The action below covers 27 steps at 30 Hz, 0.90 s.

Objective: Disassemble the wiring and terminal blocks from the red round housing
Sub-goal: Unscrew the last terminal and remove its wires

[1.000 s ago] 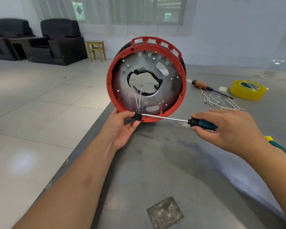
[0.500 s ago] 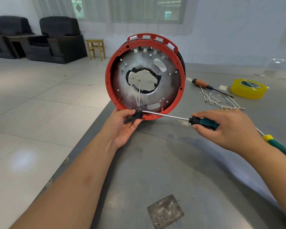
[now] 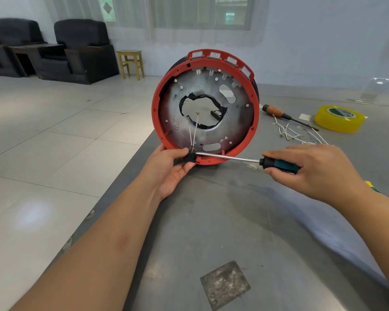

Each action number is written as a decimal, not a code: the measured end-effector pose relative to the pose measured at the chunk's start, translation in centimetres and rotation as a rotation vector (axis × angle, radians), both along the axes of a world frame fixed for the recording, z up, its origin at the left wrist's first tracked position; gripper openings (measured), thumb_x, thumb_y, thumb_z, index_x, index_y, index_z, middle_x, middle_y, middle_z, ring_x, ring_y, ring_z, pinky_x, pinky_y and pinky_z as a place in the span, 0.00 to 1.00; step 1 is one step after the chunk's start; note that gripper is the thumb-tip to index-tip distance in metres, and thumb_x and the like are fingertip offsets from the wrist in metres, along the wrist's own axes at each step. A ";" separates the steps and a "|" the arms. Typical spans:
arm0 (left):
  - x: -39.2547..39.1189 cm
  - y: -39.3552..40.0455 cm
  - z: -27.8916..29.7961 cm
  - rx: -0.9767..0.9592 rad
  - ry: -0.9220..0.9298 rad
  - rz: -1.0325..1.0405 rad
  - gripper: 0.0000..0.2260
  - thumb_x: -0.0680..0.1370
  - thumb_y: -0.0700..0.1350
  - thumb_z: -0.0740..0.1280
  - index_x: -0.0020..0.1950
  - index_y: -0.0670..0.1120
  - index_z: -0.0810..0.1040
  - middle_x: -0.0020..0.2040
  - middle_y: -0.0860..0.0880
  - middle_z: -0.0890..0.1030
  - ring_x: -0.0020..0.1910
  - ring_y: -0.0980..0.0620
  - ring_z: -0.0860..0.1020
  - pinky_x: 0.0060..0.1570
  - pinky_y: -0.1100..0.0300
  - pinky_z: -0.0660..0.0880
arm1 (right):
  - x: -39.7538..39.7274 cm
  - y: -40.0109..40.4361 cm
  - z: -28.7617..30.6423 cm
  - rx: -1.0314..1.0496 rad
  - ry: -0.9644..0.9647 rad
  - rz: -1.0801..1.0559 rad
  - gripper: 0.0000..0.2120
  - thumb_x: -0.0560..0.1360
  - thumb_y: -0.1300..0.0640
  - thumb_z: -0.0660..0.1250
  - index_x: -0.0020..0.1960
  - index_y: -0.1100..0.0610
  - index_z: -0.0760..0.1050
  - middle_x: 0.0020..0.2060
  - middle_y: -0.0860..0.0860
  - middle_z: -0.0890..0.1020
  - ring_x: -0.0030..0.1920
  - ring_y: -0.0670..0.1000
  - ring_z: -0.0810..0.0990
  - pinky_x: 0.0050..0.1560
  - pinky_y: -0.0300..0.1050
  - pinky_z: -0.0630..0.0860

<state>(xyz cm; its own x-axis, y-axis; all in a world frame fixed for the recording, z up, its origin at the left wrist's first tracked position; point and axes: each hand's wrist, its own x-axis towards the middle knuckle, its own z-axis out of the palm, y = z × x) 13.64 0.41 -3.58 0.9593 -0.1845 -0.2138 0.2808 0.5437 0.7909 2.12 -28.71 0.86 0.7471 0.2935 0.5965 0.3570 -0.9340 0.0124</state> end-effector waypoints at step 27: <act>-0.6 -0.4 0.8 -0.008 0.174 0.078 0.19 0.80 0.31 0.62 0.71 0.33 0.72 0.64 0.32 0.81 0.55 0.32 0.85 0.28 0.61 0.79 | -0.3 1.8 -2.7 0.108 0.110 -0.016 0.15 0.75 0.47 0.73 0.60 0.49 0.84 0.35 0.48 0.83 0.36 0.54 0.81 0.33 0.49 0.78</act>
<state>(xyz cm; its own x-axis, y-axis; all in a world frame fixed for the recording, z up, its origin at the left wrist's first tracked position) 13.08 -0.04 -2.78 0.9196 -0.1131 -0.3763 0.3693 0.5756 0.7296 1.83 -26.89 -1.87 0.8137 0.2196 0.5383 0.3356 -0.9334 -0.1266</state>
